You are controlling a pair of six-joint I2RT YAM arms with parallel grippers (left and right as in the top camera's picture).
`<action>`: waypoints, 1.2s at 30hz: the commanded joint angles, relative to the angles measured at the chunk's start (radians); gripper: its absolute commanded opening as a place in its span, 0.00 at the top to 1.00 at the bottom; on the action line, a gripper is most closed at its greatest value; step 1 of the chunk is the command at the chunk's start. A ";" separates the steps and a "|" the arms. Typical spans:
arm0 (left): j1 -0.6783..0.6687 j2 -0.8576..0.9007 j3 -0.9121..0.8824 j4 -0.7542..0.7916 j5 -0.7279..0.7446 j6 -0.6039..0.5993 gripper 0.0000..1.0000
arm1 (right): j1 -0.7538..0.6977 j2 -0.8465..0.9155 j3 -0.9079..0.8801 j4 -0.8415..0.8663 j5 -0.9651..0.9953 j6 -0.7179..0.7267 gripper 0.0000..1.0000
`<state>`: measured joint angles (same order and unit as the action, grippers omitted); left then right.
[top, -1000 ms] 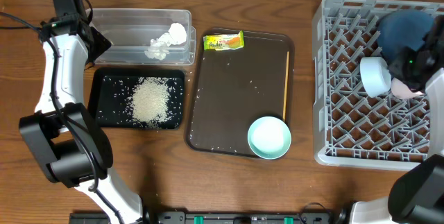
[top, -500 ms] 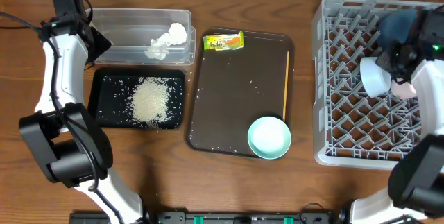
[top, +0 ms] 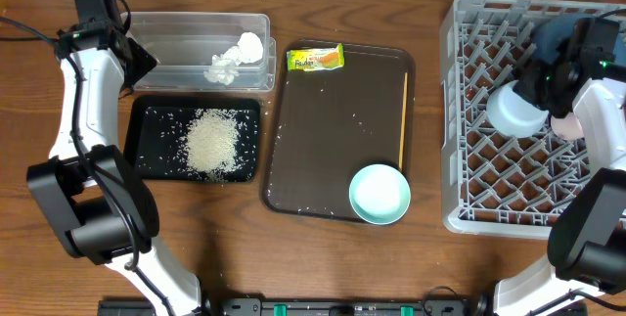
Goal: Sort waste into correct bins and load items into the dishwasher rack
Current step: 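Reach the right gripper to the teal bowl on the brown tray and grasp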
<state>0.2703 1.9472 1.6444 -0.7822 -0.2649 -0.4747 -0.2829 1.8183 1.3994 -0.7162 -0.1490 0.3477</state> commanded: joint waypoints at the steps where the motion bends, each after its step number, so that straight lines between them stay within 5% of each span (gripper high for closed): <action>1: 0.002 0.009 0.000 -0.002 -0.006 -0.010 0.04 | 0.004 -0.021 0.001 -0.002 -0.197 -0.012 0.99; 12: 0.002 0.009 0.000 -0.002 -0.006 -0.010 0.04 | 0.045 -0.169 0.001 0.003 -0.271 -0.013 0.98; 15: 0.002 0.009 0.000 -0.002 -0.006 -0.010 0.04 | 0.108 -0.219 0.001 0.010 -0.269 -0.037 0.84; 19: 0.002 0.009 0.000 -0.002 -0.006 -0.010 0.04 | 0.237 -0.239 0.001 0.038 -0.224 -0.053 0.61; 36: 0.002 0.009 0.000 -0.002 -0.006 -0.010 0.04 | 0.840 -0.188 0.001 -0.132 0.031 0.045 0.51</action>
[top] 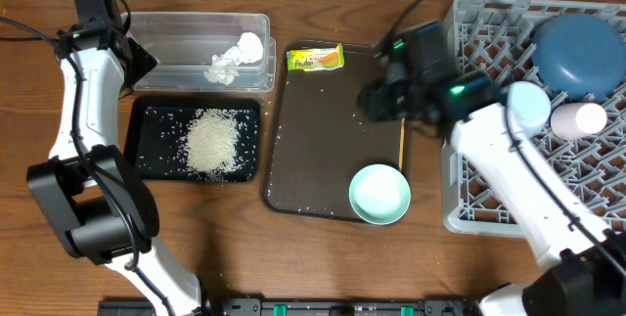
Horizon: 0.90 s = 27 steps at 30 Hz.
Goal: Sort waste into correct bins and load items into the dishwasher rack
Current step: 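Reach the right gripper to the teal bowl on the brown tray and grasp, then lift the teal bowl with the right gripper and carry it to the rack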
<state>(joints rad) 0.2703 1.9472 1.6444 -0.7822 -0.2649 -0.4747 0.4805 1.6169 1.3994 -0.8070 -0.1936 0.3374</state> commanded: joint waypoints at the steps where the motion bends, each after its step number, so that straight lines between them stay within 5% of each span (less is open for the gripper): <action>1: 0.002 0.009 0.000 -0.002 -0.006 -0.010 0.04 | 0.105 0.016 0.001 -0.069 0.099 0.079 0.50; 14: 0.002 0.009 0.000 -0.002 -0.006 -0.010 0.04 | 0.407 0.179 -0.005 -0.294 0.349 0.219 0.38; 27: 0.002 0.009 0.000 -0.002 -0.006 -0.010 0.04 | 0.417 0.296 -0.009 -0.327 0.364 0.246 0.44</action>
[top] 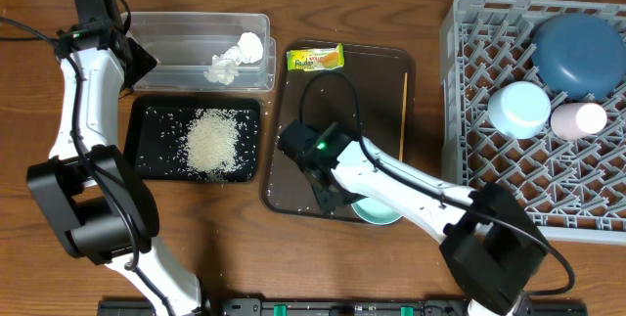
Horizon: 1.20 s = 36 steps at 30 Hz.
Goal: Sort waste into correct bins and load items into the dishwasher rack
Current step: 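Lift the teal bowl with the right gripper and carry it to the rack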
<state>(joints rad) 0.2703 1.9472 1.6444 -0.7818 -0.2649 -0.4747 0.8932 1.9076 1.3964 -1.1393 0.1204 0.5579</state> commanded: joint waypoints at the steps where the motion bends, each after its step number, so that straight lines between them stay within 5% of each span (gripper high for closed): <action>1: 0.002 0.009 0.000 -0.003 -0.006 -0.010 0.04 | 0.005 0.005 -0.008 0.011 0.056 0.025 0.46; 10: 0.002 0.009 0.000 -0.003 -0.006 -0.010 0.04 | 0.005 0.006 -0.134 0.139 0.055 0.026 0.52; 24: 0.002 0.009 0.000 -0.003 -0.006 -0.010 0.04 | -0.005 0.002 -0.008 0.112 0.060 -0.010 0.99; 36: 0.002 0.009 0.000 -0.003 -0.006 -0.010 0.04 | -0.259 -0.011 0.361 -0.135 0.128 -0.133 0.99</action>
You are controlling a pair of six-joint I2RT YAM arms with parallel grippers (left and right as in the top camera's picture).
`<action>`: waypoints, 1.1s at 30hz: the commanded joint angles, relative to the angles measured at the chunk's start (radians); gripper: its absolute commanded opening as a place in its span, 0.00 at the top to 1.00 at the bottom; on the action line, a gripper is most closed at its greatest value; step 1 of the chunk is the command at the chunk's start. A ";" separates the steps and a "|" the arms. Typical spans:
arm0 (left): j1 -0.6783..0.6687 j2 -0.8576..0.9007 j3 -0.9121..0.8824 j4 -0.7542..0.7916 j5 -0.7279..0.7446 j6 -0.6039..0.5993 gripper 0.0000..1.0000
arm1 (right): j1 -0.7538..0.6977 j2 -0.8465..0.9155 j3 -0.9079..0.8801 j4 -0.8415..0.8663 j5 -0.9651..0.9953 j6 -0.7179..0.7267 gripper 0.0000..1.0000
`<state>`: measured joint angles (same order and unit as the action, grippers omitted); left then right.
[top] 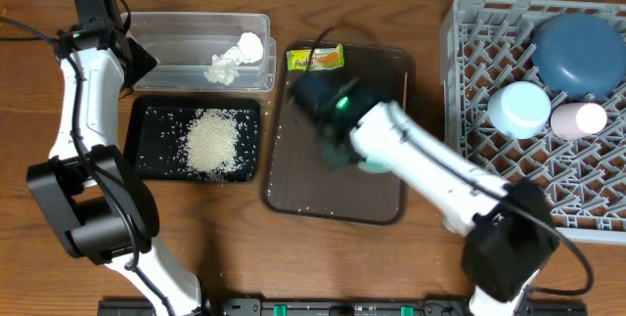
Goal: Sort waste into correct bins and load items into the dishwasher rack
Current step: 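Lift the teal bowl with the right gripper and carry it to the rack, then lower the teal bowl into the rack beside the blue plate and release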
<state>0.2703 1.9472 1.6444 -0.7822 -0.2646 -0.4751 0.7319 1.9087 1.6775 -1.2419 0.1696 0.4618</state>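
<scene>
My right gripper (337,153) hangs blurred over the middle of the brown tray (293,184). A mint bowl (373,167) peeks out from under the arm beside it and looks held by the rim. A yellow-green wrapper (315,59) lies at the tray's far left corner. A thin chopstick (405,83) shows at the tray's right edge, mostly covered by the arm. My left gripper (140,62) stays at the left end of the clear bin (196,27); its jaws are too dark to read.
The clear bin holds crumpled tissue (233,59). A black tray (147,164) carries a heap of rice (211,141). The grey dishwasher rack (469,199) at the right holds a blue bowl (577,50), a pale blue cup (518,109) and a pink cup (577,118).
The right gripper went from the mint bowl's left rim at the tray's near right corner to the tray's middle. The bowl has left that corner and is now under the arm.
The right gripper first stood over the rack with the pale blue cup. Then the cup stood in the rack and the arm was over the tray. It reached the mint bowl's rim, and now the bowl has moved with it. The left arm never moved.
</scene>
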 commanded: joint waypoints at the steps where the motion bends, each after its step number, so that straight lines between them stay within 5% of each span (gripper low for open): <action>1: 0.002 0.009 0.000 -0.002 -0.006 -0.009 0.04 | -0.143 -0.023 0.110 -0.050 0.114 -0.037 0.99; 9: 0.002 0.009 0.000 -0.002 -0.006 -0.009 0.04 | -0.581 -0.195 0.174 0.069 0.029 -0.123 0.99; 19: 0.002 0.009 0.000 -0.002 -0.006 -0.009 0.04 | -1.187 -0.167 0.120 0.421 -0.799 -0.373 0.99; 29: 0.002 0.009 0.000 -0.002 -0.006 -0.010 0.04 | -1.467 -0.040 -0.040 0.733 -1.388 -0.361 0.99; 33: 0.002 0.009 0.000 -0.002 -0.006 -0.009 0.04 | -1.535 -0.002 -0.077 0.778 -1.442 -0.295 0.99</action>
<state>0.2703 1.9472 1.6444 -0.7818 -0.2649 -0.4751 -0.7631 1.8927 1.6165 -0.4751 -1.0889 0.1261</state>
